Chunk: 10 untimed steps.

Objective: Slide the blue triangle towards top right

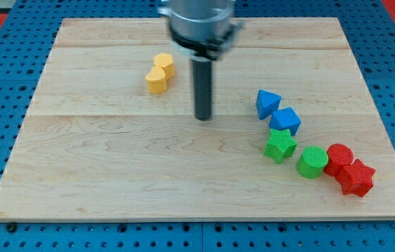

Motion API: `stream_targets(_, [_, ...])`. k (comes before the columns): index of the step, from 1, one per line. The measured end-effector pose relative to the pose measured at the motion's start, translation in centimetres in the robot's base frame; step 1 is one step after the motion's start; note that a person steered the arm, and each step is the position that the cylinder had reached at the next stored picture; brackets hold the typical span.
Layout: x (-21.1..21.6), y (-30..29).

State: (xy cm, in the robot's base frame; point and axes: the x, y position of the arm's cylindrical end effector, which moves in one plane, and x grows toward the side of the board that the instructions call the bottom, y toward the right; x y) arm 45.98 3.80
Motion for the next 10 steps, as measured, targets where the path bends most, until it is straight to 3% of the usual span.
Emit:
stream_targets(1, [2.3,8.6])
stream_targets(3, [4.6,12.4])
stream_targets(4, [3.8,17.2])
stream_targets(5, [3.0,16.6])
stream_targets(6, [1.7,9.5])
stream_targets(7, [-0.8,6.5])
stream_targets(9, [-1.3,6.0])
stream_targets(10, [-6.3,5.2])
